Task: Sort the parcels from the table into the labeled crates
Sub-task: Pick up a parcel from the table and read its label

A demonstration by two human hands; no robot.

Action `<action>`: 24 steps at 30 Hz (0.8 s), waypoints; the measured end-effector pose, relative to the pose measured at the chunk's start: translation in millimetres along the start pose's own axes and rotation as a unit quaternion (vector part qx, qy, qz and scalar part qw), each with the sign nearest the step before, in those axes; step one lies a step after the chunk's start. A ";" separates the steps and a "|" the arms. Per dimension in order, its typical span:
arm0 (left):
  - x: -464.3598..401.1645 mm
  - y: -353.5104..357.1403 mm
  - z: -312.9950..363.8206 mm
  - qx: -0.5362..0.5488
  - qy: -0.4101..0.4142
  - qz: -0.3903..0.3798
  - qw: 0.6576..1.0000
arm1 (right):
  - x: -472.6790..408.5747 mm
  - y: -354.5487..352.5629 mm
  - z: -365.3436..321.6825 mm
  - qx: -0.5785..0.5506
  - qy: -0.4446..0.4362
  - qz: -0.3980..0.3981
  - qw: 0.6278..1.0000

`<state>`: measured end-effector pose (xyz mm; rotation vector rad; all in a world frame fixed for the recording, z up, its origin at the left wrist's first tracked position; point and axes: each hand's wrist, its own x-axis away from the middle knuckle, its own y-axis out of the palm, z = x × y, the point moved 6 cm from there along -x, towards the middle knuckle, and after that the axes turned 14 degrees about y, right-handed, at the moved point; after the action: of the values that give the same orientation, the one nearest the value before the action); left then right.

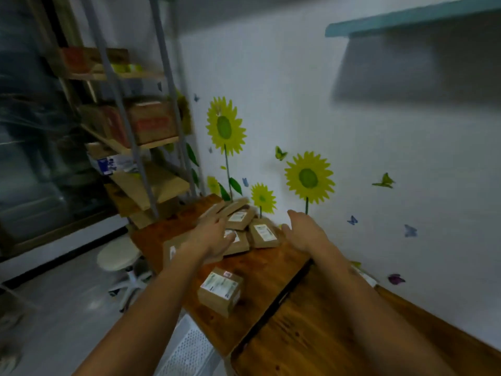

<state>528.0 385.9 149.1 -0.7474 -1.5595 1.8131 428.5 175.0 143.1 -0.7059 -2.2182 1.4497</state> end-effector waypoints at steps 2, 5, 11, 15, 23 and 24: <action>-47.7 15.3 11.9 -0.002 0.058 -0.012 0.998 | -27.6 4.2 32.7 -0.024 0.051 -0.003 0.998; -111.0 30.0 24.3 0.018 0.100 -0.030 0.994 | -61.1 4.7 67.0 -0.044 0.097 0.011 0.994; -202.4 85.8 85.9 0.038 0.175 -0.110 0.978 | -84.5 11.9 164.5 -0.066 0.222 0.016 0.973; -251.2 133.5 140.9 0.083 0.244 -0.158 0.953 | -80.9 23.4 222.5 -0.087 0.327 0.034 0.940; -306.5 234.2 205.6 0.136 0.317 -0.252 0.904 | -69.0 70.6 288.6 -0.110 0.493 0.014 0.863; -312.2 248.2 213.3 0.145 0.322 -0.269 0.896 | -71.1 81.9 296.5 -0.124 0.506 0.019 0.853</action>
<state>543.6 -14.6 -60.4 -0.6040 -0.9046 1.1725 330.1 -54.5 -50.2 -1.2346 -1.5172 0.5243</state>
